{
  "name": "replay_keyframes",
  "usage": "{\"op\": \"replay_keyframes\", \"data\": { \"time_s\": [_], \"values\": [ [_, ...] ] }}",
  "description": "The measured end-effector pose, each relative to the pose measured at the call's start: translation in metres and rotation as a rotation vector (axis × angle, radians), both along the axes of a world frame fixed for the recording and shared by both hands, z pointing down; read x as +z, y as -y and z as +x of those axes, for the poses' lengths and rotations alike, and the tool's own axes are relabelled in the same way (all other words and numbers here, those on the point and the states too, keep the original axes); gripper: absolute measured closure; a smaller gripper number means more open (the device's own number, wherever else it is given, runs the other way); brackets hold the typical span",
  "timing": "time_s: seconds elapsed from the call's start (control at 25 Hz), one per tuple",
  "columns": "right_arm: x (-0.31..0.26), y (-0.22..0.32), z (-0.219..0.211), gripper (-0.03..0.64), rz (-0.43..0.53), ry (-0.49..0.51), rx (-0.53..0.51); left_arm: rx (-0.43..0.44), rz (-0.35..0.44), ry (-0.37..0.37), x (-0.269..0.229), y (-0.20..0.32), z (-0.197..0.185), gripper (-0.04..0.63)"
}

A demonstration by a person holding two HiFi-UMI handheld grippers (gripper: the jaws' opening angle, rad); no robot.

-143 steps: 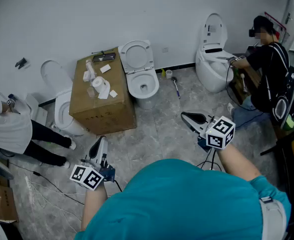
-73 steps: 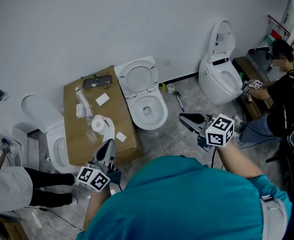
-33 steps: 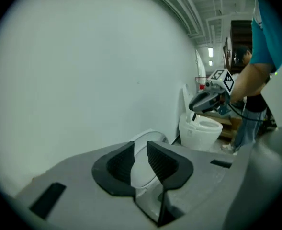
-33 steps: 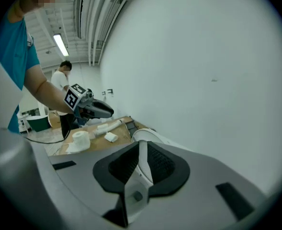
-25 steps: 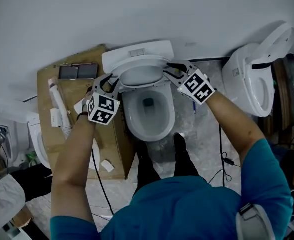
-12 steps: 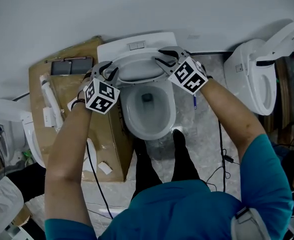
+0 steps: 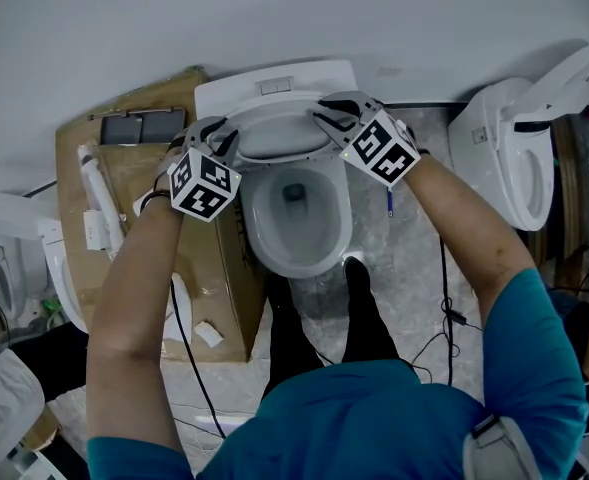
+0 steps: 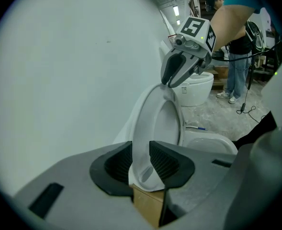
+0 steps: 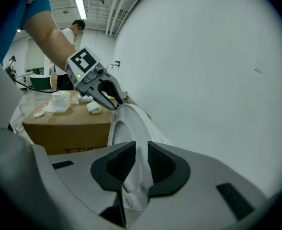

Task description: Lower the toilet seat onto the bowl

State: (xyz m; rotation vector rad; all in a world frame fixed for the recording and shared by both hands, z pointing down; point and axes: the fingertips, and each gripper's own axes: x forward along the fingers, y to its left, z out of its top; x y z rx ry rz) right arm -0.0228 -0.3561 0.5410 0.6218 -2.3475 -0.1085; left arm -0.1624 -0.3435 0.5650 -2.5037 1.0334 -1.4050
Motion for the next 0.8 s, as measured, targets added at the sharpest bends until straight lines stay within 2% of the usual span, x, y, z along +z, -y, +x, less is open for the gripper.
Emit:
{"op": "replay_keyframes", "data": {
  "time_s": [0.12,0.24,0.36,0.44,0.64,0.8],
  "values": [
    [0.007,-0.011,-0.004,0.541,-0.005,-0.025,-0.034,0.054,-0.041,0.034,0.007,-0.009,0.005,0.500],
    [-0.002,-0.003,-0.001,0.541,0.016,0.032,0.019,0.103,-0.021,0.071,0.012,-0.017,0.015,0.500],
    [-0.008,0.011,0.001,0.538,0.046,0.020,0.048,0.035,0.049,0.023,-0.001,-0.005,0.012,0.500],
    [-0.003,0.014,0.002,0.529,0.043,-0.014,0.041,-0.001,0.064,0.023,-0.006,0.004,0.007,0.500],
    [0.001,0.011,0.001,0.520,0.046,-0.044,0.023,-0.016,0.027,0.070,0.004,0.009,0.004,0.497],
    [0.000,0.008,0.004,0.520,0.057,-0.056,0.007,0.018,0.016,0.084,0.004,0.004,0.007,0.497]
  ]
}}
